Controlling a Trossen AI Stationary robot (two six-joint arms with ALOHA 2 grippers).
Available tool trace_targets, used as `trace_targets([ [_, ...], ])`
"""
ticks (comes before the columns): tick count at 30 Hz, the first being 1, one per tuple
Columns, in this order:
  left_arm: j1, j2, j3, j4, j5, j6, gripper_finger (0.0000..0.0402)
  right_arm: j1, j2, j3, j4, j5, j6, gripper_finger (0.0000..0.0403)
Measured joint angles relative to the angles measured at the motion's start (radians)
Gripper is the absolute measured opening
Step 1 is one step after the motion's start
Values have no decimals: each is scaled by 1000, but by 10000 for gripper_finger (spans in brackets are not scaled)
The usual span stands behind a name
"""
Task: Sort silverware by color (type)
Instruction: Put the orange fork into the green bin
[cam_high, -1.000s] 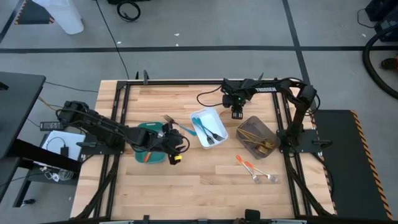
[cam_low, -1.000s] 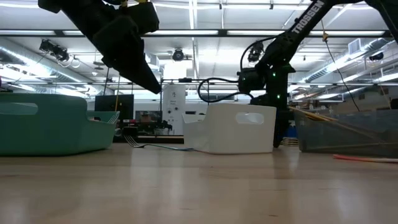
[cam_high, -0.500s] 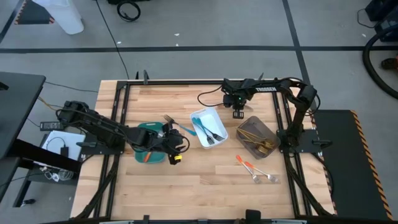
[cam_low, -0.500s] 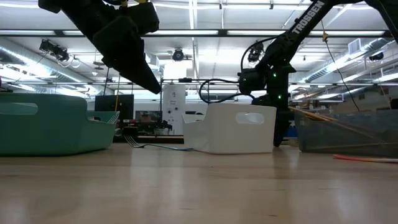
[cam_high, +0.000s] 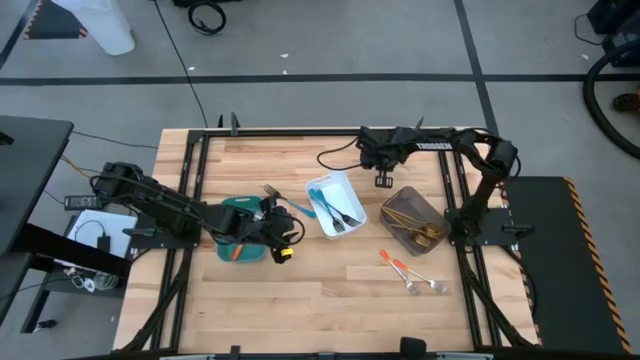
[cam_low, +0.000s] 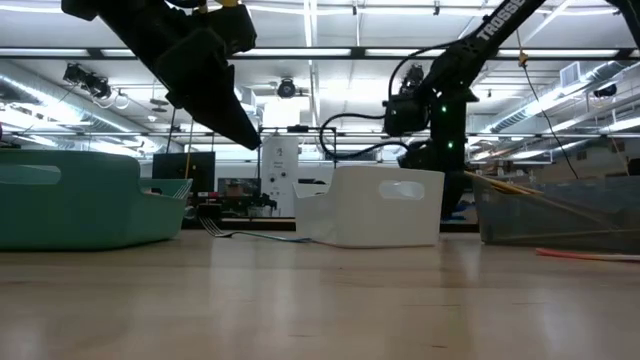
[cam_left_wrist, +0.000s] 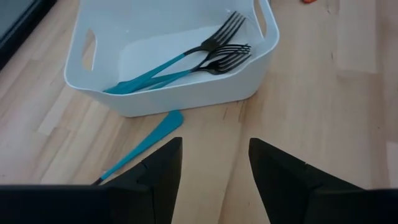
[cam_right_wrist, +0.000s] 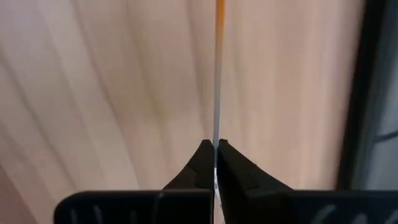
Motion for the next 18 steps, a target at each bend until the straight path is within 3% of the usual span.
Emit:
trace_targets([
  [7,0,0,0,0,-4,0,194,64,-98,0,22,121,31,7],
  [18,0,0,0,54,-42,-26,194,236,-217,0,91,93,-15,7],
])
